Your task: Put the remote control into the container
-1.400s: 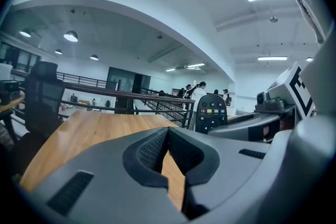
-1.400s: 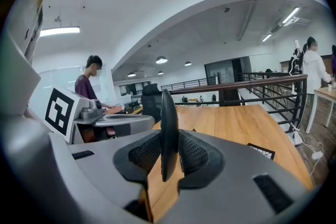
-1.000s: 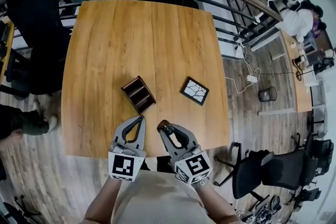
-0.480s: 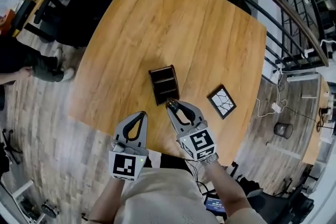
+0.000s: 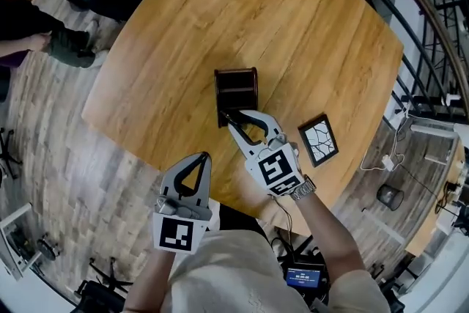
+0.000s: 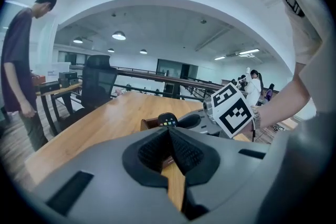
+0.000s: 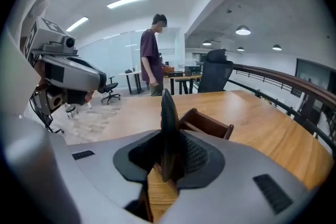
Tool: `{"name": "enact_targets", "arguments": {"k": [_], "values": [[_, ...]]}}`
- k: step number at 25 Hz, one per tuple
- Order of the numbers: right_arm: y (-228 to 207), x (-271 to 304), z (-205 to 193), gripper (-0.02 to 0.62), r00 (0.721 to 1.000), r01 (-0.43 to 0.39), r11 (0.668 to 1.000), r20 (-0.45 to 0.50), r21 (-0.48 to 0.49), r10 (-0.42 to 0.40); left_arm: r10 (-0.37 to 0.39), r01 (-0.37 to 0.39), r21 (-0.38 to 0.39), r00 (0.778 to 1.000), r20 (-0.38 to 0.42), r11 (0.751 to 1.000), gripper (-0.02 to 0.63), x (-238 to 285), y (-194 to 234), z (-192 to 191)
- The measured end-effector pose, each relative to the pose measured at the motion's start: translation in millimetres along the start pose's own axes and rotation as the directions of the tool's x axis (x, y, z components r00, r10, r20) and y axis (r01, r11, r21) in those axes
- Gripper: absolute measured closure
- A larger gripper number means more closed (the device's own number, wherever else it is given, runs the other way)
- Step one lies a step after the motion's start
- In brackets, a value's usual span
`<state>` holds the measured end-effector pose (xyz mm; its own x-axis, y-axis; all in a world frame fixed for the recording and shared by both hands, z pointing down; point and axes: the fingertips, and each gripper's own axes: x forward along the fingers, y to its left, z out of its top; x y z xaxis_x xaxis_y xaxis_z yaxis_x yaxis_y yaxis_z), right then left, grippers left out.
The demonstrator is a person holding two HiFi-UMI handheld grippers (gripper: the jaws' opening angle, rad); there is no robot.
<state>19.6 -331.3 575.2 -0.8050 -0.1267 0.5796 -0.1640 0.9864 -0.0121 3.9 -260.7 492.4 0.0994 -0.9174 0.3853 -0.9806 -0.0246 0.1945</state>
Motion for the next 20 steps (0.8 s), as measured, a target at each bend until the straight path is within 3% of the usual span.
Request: {"name": "enact_targets", "arguments": {"k": [3, 8, 14, 20], "values": [[2, 9, -1, 0.491, 0.999, -0.044, 0.999, 0.019, -0.026, 0.045, 0.006, -0.006, -0.001, 1.000, -0.020, 1.000, 0.594, 5, -5, -15], [1, 18, -10, 0.491, 0.996, -0.087, 0.995, 0.020, -0.049, 0.088, -0.027, 0.036, 0.152, 0.998, -0.058, 0.988, 0.594, 18, -10, -21], [7, 25, -10, 0.492, 0.987, -0.151, 0.974, 0.020, -0.170, 0.156, -0.008, 0.019, 0.158, 0.997, -0.072, 0.987, 0.594, 22, -6, -24], [8, 29, -20, 0.491, 0.983, -0.182, 0.963, -0.012, -0.200, 0.184, 0.004, 0.008, 0.145, 0.997, -0.083, 0.989, 0.594, 23, -4, -30]]}}
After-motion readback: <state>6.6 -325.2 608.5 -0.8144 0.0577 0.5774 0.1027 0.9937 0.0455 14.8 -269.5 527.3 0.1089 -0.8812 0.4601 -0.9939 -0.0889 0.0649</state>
